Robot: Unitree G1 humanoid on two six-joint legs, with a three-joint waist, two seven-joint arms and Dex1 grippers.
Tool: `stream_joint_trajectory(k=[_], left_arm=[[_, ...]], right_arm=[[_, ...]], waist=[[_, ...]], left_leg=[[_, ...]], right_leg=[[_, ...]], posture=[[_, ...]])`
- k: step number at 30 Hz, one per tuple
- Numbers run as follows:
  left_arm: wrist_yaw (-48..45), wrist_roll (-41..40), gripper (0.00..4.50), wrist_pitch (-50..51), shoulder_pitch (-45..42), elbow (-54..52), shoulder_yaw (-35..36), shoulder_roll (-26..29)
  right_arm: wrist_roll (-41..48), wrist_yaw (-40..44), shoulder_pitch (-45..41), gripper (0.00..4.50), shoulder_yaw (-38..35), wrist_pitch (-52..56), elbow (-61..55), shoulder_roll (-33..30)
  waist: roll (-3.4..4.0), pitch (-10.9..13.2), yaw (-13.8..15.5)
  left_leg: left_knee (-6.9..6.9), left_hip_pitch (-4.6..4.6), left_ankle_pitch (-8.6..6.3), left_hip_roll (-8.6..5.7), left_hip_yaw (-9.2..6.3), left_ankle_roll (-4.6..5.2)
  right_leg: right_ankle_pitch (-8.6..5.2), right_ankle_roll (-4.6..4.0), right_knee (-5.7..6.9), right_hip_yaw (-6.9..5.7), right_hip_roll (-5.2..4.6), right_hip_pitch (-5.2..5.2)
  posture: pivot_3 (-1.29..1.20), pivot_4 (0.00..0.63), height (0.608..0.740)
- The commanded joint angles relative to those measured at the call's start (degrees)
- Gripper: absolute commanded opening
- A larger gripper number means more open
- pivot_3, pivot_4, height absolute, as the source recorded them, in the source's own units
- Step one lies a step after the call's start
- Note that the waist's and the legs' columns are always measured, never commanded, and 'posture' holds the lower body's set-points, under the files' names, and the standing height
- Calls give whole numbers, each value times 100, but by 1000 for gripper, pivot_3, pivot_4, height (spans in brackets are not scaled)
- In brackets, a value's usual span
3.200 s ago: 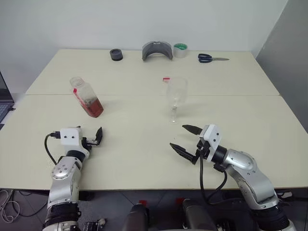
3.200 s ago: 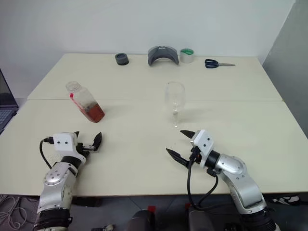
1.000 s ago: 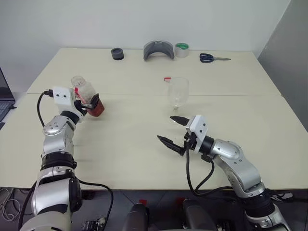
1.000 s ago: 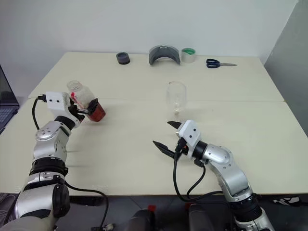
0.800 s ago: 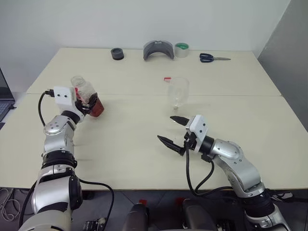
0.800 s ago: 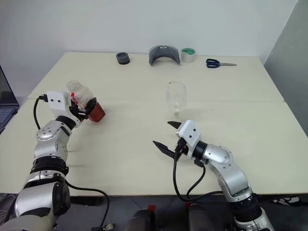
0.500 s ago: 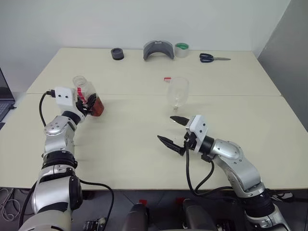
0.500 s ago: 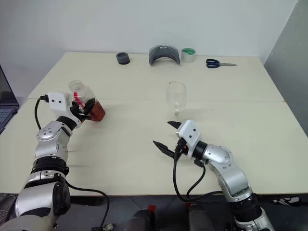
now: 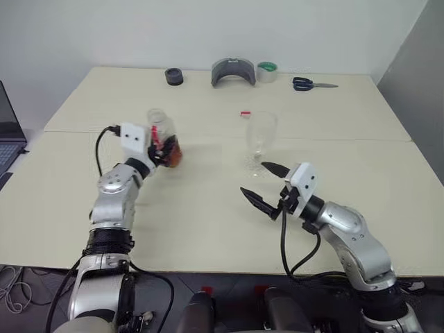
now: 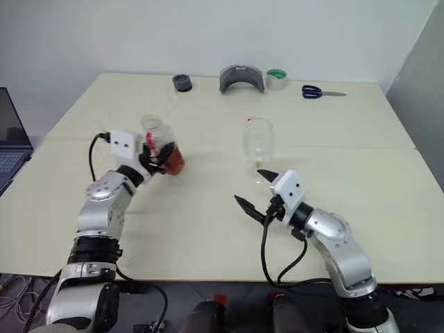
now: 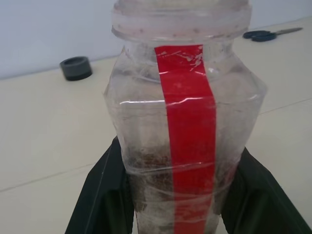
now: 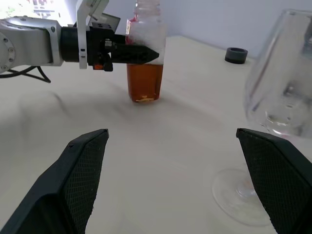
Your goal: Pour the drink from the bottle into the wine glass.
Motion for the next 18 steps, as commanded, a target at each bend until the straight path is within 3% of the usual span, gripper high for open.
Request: stream_joint_trajectory(k=[1,9,18], left_arm=[[-9,274,1789,-132,-427,-263,-277,-15],[-48,985,1789,-914,-1435,601,-942,-211],[117,2046,1789,-2660,-2411,1909,-1646,-159]], right_arm=[[82,-138,155,4500,-356,14,-360,-129],[70,-503,84,4500,-817,-48,-256,-150],[358,-608,-67,4500,-1293,72,-304,-237]], waist=[[0,0,-5],[-2,2,-13],[-5,5,-11]], left_leg=[[0,2,0,0,0,0],[-1,1,0,-1,6,0],[-1,-2,0,-5,9,0]], right_leg=[[0,0,1,0,2,0],[0,1,-1,3,3,0],[0,2,-4,6,2,-1]], posture=[[0,150,740],[0,150,740],[0,150,740]])
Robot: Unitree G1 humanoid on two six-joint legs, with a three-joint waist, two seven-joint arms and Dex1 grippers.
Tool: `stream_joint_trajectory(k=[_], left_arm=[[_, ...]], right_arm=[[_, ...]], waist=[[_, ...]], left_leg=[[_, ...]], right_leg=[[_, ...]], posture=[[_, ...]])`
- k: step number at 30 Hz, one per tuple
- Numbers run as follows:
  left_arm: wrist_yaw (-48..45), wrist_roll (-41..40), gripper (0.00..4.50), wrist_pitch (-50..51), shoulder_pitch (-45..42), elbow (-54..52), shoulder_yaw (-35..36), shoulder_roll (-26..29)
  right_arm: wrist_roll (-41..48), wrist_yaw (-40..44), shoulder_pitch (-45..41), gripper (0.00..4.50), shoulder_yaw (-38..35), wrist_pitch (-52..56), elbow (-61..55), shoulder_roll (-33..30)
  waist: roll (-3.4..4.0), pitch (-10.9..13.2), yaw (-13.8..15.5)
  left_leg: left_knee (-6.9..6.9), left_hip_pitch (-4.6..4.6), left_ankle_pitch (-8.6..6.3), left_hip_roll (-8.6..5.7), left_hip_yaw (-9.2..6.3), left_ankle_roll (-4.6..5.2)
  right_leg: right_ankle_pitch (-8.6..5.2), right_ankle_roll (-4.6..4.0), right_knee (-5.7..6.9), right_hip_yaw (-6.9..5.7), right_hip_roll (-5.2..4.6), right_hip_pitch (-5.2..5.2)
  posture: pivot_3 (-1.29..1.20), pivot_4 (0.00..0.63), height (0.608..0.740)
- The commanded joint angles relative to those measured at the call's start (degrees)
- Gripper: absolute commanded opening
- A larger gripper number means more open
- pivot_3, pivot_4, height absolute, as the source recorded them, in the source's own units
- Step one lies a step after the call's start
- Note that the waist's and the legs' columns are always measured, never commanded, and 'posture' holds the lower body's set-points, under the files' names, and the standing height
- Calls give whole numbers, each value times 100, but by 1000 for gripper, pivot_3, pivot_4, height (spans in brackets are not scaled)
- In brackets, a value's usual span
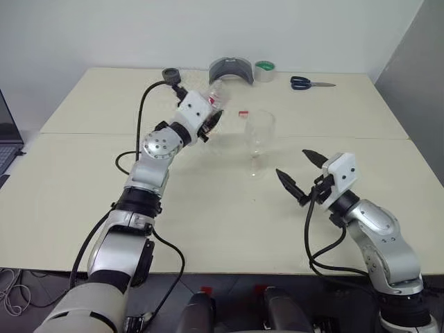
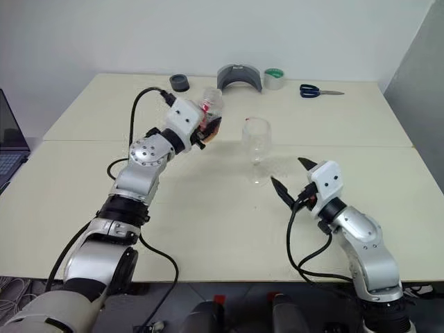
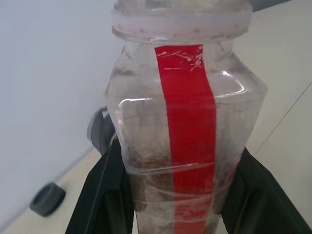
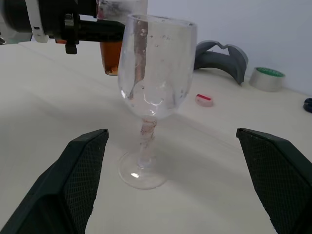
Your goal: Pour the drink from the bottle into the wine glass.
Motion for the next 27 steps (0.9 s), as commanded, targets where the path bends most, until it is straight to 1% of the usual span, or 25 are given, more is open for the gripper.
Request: stream_joint_trajectory(k=[1,8,14,20,27], left_arm=[[161,399,1789,-807,-444,224,-160,87],[472,1061,1789,-1754,-908,865,-435,179],[1036,1736,1789,-2346,-1086,1175,-712,324],[1691,2315,1789,-2701,-1246,1338,-949,394],[2062,2625,1789,-2869,-1401,1590,-1095,419]], right_arm=[[232,4,-135,4500,-260,41,-223,-88],[427,13,-316,4500,-352,162,-273,-219],[472,-53,-384,4500,-307,226,-328,-187],[508,-77,-387,4500,-298,308,-401,-178],[778,76,-299,4500,-303,493,-610,-244]], waist=[[0,0,-2],[-2,2,-7],[-2,2,-6],[-3,3,2],[-3,3,-4]], left_leg=[[0,0,0,0,1,0],[0,-1,0,-1,2,1],[0,-2,0,-1,2,1],[0,-4,0,-2,0,1],[0,-3,0,-2,2,1]], right_leg=[[0,0,0,1,0,0],[0,1,0,2,0,-1],[0,1,1,2,1,-2],[-1,1,0,0,0,-2],[-1,1,2,1,0,-2]], posture=[[0,150,740],[0,150,740],[0,150,740],[0,150,740],[0,150,740]])
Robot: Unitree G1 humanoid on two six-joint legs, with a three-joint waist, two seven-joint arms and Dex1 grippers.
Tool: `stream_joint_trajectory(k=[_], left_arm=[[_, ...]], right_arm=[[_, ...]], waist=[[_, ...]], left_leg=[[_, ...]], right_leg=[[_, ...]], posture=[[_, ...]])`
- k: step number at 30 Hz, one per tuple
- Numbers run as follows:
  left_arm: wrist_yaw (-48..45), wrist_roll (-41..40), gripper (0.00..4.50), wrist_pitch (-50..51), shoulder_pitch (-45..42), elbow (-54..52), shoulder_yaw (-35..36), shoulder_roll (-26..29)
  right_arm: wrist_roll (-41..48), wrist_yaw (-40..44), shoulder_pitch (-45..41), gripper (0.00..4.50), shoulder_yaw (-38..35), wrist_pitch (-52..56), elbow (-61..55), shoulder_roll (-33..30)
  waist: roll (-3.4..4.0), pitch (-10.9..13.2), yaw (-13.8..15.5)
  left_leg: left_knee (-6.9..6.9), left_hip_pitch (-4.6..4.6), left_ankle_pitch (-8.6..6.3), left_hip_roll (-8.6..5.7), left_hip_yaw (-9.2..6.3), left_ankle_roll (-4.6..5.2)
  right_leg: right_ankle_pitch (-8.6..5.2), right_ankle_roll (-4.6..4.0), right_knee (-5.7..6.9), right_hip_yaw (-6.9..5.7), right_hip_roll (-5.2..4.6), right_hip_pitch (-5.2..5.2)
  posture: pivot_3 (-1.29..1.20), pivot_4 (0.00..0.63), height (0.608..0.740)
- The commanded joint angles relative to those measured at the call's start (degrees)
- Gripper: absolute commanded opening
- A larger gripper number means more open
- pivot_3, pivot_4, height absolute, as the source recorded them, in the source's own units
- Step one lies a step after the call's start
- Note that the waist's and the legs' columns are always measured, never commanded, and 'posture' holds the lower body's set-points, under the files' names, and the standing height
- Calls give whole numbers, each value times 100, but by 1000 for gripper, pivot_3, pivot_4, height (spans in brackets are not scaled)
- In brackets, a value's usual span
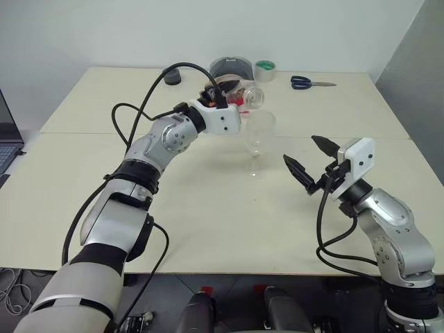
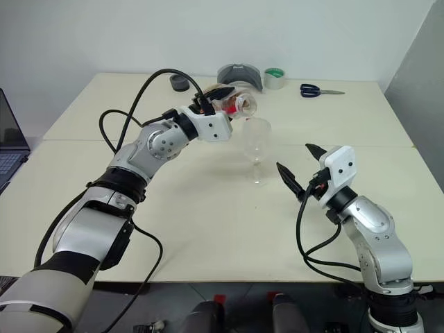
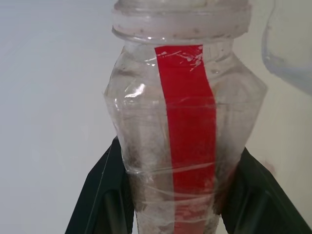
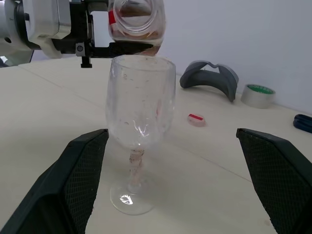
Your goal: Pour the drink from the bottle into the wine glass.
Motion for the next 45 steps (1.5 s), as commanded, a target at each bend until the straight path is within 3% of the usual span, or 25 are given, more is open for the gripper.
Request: stream_joint_trajectory(k=[1,12,45], left_arm=[[293,132,1789,-153,-266,7,-29,93],[766,587,1789,-364,-620,415,-276,203],[2021,1493,1789,-502,-1263,1118,-1021,341]], right_arm=[[305,125,8,4500,-66,115,-387,-91],[809,253,19,4500,-117,509,-653,-375],[778,221,55,4500,103,521,-729,-350]], waist=[[0,0,-1],[-1,1,1],[-2,1,1]], left_leg=[[0,0,0,0,0,0],[1,-2,0,-1,0,0],[2,-2,0,-1,1,0]], right_leg=[[0,0,0,0,0,0],[0,1,0,-2,0,0],[-1,2,2,-2,0,0]], posture=[[0,150,740],[0,150,740],[0,150,740]])
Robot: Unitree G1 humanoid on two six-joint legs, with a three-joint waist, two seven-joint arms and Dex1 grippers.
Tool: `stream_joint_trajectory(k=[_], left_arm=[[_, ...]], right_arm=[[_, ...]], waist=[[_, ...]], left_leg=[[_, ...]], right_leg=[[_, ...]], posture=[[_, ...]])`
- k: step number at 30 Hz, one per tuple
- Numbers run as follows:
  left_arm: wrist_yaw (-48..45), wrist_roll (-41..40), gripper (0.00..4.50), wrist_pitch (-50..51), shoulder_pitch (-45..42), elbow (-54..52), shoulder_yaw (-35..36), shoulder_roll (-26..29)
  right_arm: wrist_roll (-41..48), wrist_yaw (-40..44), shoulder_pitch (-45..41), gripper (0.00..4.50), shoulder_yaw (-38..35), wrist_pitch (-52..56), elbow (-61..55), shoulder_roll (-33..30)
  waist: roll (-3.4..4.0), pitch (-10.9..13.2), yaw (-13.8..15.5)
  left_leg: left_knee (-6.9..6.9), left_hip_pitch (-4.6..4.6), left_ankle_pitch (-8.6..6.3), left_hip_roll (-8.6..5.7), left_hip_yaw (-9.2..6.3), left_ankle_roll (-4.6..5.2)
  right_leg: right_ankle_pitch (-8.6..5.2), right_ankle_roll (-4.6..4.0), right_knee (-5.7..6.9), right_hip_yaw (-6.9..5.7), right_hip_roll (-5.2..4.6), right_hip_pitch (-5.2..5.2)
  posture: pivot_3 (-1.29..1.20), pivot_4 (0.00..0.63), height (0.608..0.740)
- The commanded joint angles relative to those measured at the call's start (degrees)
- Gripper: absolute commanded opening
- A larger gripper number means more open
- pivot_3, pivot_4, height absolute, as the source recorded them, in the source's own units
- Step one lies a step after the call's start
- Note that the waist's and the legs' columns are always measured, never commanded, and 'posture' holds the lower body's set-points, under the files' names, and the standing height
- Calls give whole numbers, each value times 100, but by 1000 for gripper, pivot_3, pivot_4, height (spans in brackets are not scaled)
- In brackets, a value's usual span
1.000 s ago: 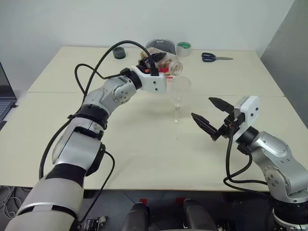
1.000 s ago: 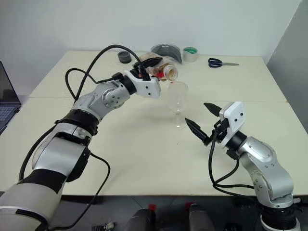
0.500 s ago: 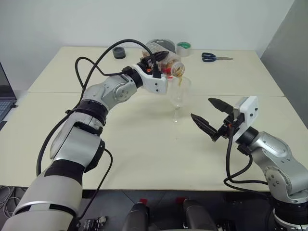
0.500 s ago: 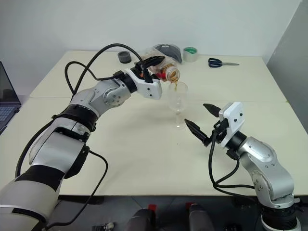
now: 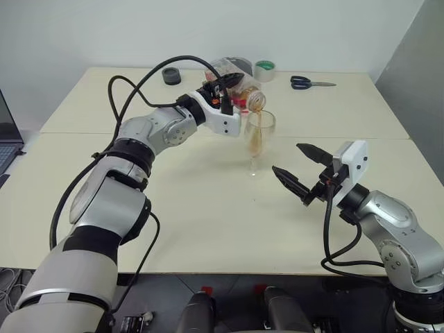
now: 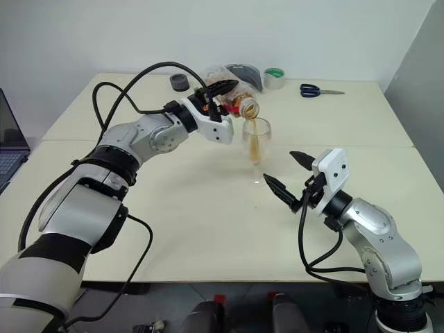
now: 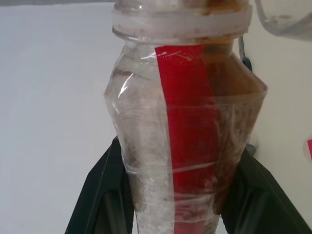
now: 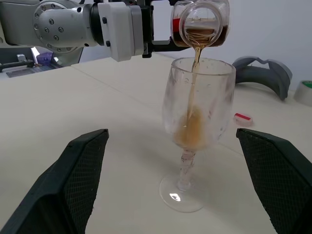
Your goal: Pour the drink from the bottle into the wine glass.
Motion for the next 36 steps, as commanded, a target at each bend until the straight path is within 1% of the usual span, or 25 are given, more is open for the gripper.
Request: stream_joint_trajectory(k=[1,36], left_arm=[[205,-7,1789,-17,-306,-36,19,83],[502,98,1789,142,-524,241,-196,-3]], right_arm=[[43,-21,21,4500,-4,-81,-276,-14],[73,-46,122,4500,25,-33,-387,-6]], waist=[[0,0,0],[0,0,0]], left_leg=[[0,0,0,0,0,0],[2,0,0,0,1,0]], right_leg=[[0,0,0,0,0,0],[0,0,2,1,0,0]], posture=[[0,150,740],[0,150,740]])
